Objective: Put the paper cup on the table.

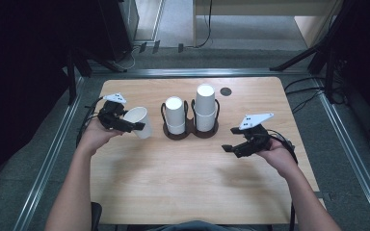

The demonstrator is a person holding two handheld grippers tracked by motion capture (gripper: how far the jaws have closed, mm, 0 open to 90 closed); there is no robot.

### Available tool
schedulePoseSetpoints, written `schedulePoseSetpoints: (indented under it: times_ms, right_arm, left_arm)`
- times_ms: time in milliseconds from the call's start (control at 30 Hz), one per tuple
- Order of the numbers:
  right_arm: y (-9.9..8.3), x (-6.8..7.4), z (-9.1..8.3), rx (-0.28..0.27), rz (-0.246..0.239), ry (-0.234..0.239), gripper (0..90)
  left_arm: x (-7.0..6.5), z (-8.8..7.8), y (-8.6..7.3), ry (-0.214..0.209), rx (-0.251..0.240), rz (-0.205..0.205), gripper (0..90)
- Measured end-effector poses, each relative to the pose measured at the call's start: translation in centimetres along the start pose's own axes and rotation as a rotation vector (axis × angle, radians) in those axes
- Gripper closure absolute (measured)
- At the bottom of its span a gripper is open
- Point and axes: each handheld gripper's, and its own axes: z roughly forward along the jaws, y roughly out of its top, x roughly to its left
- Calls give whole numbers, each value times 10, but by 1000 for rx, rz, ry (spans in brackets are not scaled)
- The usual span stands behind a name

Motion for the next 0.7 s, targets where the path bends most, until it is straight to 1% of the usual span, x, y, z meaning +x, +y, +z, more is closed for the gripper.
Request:
schedulePoseSetpoints:
  times_ms: [100, 233, 300, 400, 467, 600, 700]
  right_arm:
    - [-1, 1, 0, 2, 2, -3, 238]
    - [-2, 1, 0, 9, 3, -2, 238]
    - [-3, 1, 0, 9, 4, -3, 237]
    - [-4, 1, 0, 8, 7, -4, 238]
    - [-4, 1, 0, 10, 7, -4, 238]
    - [-4, 1, 0, 15, 6, -4, 238]
    - [-5, 1, 2, 24, 7, 1, 237]
  left_arm:
    - [5, -1, -1, 19, 2, -15, 251]
    - [12, -2, -3, 34, 1, -38, 251]
    - [15, -1, -4, 56, 9, -41, 251]
    - [19, -1, -5, 69, 11, -56, 251]
    - [22, -1, -7, 83, 15, -67, 250]
    - [27, -2, -10, 118, 22, -77, 250]
    - [31, -1, -13, 137, 24, -99, 248]
